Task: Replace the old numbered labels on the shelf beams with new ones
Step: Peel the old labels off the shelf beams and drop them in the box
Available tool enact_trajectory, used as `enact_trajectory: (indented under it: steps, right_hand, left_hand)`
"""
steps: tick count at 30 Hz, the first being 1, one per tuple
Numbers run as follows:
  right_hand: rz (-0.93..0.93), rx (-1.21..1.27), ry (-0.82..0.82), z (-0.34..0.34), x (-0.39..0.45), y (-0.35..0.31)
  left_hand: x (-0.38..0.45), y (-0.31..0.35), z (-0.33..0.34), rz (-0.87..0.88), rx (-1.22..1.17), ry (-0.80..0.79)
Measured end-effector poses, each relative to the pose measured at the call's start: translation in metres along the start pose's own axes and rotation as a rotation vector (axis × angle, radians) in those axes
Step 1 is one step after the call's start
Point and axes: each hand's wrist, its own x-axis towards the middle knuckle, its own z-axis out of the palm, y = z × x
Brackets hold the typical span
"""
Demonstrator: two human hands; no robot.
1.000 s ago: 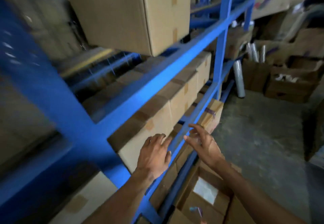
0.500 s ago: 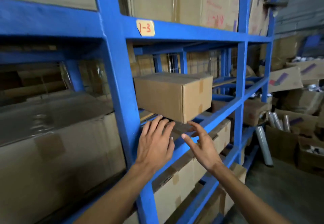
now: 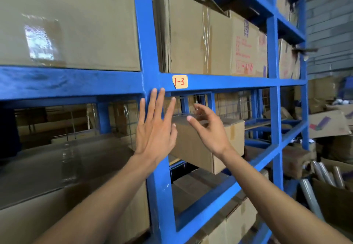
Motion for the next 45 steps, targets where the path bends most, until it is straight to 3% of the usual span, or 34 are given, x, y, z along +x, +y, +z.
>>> enact_trajectory:
  steps: [5, 15, 26, 32, 37, 45]
  right_hand:
    - [-0.043, 0.047, 0.059, 0.011, 0.050, -0.017]
    - [-0.054, -0.049, 0.163, 0.024, 0.101, -0.018]
    - [-0.058, -0.077, 0.390, 0.016, 0.103, -0.027]
    - [-0.106, 0.023, 0.405, 0.009, 0.078, -0.025]
    - [-0.025, 0.092, 0.526, -0.007, 0.058, -0.019]
    - [0.100, 0.061, 0.403, -0.035, 0.010, 0.000]
  left_hand:
    - [0.006, -0.005, 0.025, -0.044, 0.193, -0.025]
    - [0.007, -0.004, 0.033, -0.016, 0.233, -0.014]
    - [0.006, -0.003, 0.029, -0.017, 0.251, -0.019]
    - [0.004, -0.002, 0.028, -0.010, 0.256, -0.021]
    - [0.003, -0.003, 0.028, -0.009, 0.257, -0.020]
    - [-0.010, 0.002, 0.028, 0.041, 0.145, -0.054]
